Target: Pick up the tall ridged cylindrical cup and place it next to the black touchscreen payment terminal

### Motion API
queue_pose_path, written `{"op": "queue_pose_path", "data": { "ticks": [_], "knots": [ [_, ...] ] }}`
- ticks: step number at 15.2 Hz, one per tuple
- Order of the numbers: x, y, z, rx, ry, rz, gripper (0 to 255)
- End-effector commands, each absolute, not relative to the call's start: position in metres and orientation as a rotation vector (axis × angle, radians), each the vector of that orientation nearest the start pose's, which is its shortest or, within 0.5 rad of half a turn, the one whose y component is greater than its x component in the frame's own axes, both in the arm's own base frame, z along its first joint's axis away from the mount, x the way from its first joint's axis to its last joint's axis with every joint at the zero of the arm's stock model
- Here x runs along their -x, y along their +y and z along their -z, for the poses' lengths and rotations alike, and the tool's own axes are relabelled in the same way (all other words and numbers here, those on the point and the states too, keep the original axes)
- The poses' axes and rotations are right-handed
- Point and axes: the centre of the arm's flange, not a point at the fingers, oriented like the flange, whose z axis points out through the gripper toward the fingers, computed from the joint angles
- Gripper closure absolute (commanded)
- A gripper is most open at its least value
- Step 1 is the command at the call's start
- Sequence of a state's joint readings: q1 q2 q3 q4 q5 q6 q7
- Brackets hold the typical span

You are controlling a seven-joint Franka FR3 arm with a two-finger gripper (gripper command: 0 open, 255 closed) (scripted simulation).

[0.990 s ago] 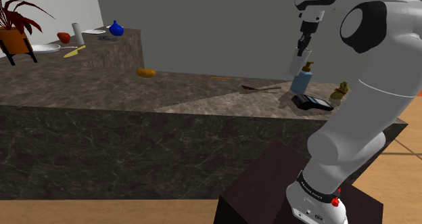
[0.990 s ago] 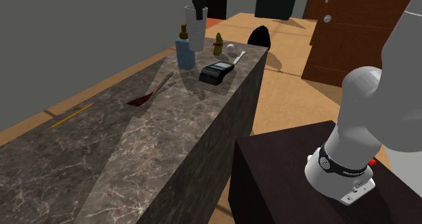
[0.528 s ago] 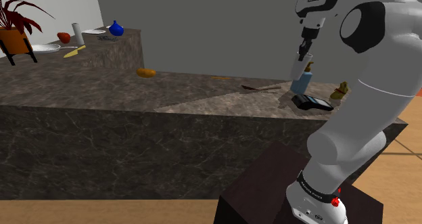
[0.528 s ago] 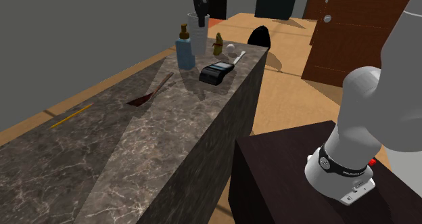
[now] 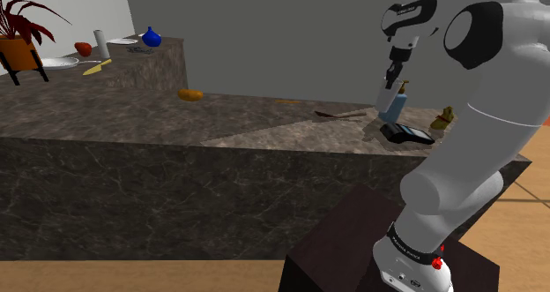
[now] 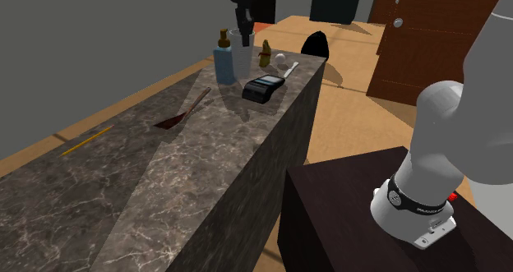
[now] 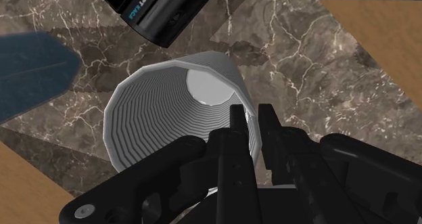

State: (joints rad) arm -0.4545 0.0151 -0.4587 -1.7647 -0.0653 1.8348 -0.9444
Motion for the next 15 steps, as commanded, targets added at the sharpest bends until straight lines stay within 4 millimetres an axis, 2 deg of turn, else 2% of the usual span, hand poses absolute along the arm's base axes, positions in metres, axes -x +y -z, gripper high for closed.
{"op": "queue_pose_path", "data": {
  "ticks": [1,15],
  "knots": [
    [-0.348,-0.455,-0.536,3.228,-0.075,-0.035,255],
    [-0.348,-0.455,-0.462,3.228,-0.075,-0.035,255]
  ]
}}
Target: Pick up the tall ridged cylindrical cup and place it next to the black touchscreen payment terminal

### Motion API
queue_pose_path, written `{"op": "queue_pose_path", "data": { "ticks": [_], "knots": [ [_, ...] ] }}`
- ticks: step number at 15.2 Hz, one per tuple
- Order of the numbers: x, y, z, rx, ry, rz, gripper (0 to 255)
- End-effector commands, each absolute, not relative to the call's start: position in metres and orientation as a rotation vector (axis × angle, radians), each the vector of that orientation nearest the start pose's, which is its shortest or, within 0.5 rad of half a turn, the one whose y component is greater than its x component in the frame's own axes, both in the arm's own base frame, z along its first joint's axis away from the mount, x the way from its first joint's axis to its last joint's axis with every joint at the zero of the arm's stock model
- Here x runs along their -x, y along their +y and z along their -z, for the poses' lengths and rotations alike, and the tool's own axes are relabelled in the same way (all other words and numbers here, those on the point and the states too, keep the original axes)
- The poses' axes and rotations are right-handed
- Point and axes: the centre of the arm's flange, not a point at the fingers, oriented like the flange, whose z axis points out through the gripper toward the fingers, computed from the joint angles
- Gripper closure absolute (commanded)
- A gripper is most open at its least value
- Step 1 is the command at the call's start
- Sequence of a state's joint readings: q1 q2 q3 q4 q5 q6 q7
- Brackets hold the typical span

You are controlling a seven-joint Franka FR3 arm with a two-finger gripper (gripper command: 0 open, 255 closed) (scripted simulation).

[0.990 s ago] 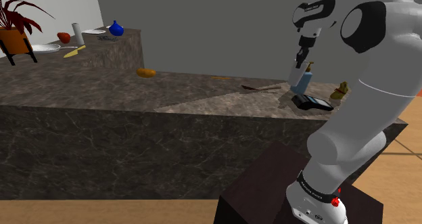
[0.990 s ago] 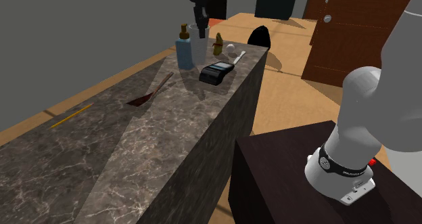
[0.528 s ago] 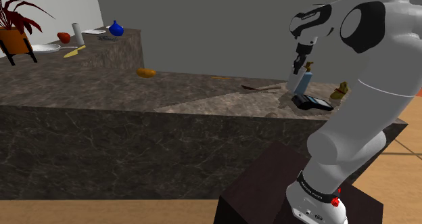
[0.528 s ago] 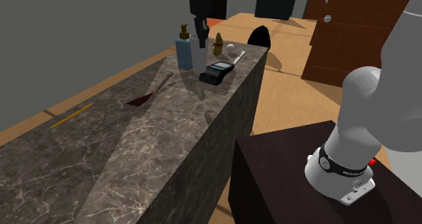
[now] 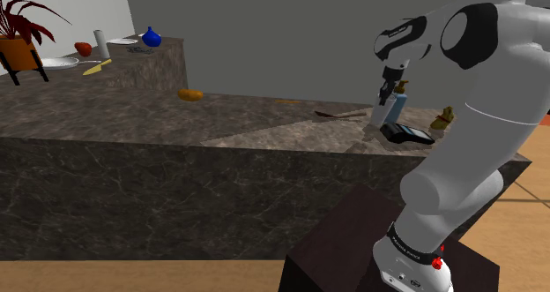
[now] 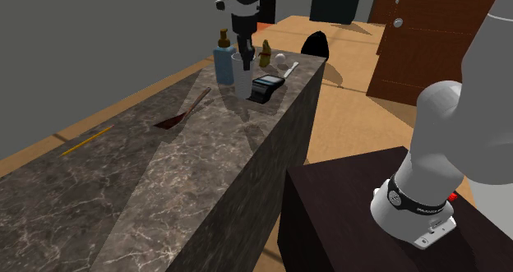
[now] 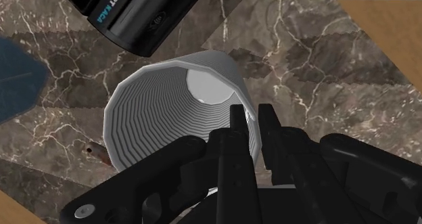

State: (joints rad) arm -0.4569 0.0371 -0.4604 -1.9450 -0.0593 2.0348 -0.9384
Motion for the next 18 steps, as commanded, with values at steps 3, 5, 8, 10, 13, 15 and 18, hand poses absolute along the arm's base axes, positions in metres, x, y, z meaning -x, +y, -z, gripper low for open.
{"op": "queue_pose_path", "data": {
  "ticks": [3,5,8,10,13,15,18],
  "knots": [
    [-0.348,-0.455,-0.447,3.228,-0.075,-0.035,255],
    [-0.348,-0.455,-0.436,3.228,-0.075,-0.035,255],
    [-0.348,-0.455,-0.420,3.228,-0.075,-0.035,255],
    [-0.348,-0.455,-0.410,3.228,-0.075,-0.035,255],
    [-0.347,-0.455,-0.400,3.228,-0.075,-0.035,255],
    [-0.348,-0.455,-0.400,3.228,-0.075,-0.035,255],
    [-0.348,-0.455,-0.400,3.228,-0.075,-0.035,255]
  ]
}}
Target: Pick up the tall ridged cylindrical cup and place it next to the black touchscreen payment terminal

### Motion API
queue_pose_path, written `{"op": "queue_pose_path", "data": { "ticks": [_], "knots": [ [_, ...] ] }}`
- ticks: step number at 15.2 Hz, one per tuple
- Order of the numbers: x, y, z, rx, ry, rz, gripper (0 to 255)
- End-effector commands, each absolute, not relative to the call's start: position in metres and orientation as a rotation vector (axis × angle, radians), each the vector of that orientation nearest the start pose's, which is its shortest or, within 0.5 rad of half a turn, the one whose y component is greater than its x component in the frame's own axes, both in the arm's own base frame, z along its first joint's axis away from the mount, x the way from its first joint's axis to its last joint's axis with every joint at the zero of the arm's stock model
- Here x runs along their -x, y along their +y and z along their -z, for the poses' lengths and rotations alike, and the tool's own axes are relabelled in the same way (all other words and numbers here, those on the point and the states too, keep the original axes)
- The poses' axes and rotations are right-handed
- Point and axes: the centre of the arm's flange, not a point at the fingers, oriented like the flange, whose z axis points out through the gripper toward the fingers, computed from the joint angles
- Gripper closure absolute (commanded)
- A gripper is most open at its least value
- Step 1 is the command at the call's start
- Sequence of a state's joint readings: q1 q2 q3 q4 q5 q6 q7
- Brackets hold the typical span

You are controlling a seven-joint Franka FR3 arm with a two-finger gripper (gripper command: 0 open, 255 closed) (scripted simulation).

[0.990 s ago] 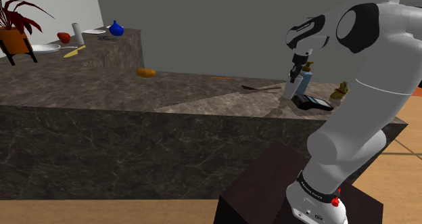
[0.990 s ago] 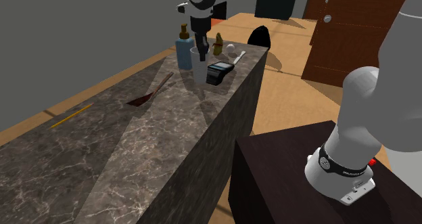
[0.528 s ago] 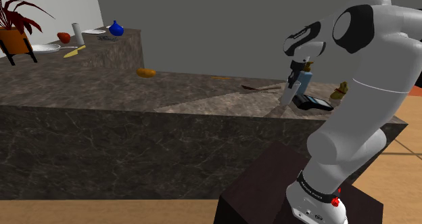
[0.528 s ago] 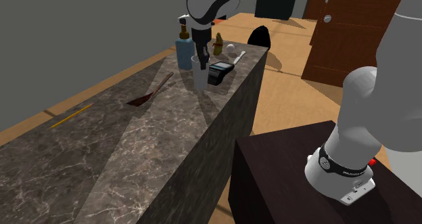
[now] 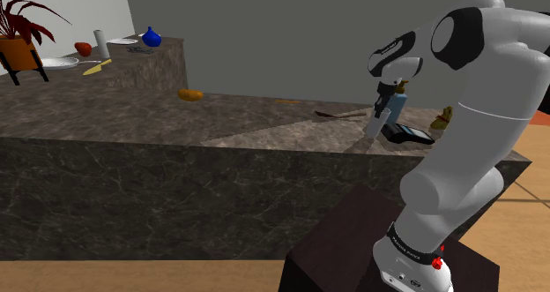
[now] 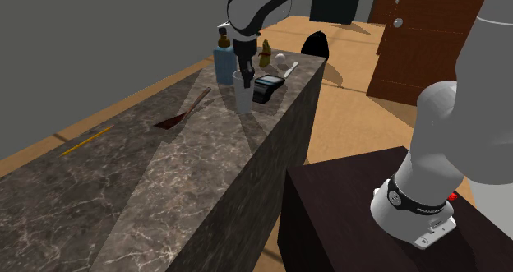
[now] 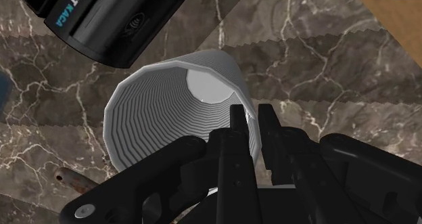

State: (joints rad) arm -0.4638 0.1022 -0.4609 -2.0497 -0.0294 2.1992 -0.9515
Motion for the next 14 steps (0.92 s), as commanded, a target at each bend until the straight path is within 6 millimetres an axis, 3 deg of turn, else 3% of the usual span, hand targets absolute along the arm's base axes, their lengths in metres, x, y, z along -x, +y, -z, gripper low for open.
{"op": "queue_pose_path", "data": {
  "ticks": [1,2,7,11,14],
  "knots": [
    [-0.348,-0.455,-0.400,3.228,-0.075,-0.035,255],
    [-0.348,-0.455,-0.400,3.228,-0.075,-0.035,0],
    [-0.348,-0.455,-0.400,3.228,-0.075,-0.035,0],
    [-0.349,-0.451,-0.450,3.228,-0.075,-0.035,0],
    [-0.348,-0.451,-0.450,3.228,-0.075,-0.035,0]
  ]
}}
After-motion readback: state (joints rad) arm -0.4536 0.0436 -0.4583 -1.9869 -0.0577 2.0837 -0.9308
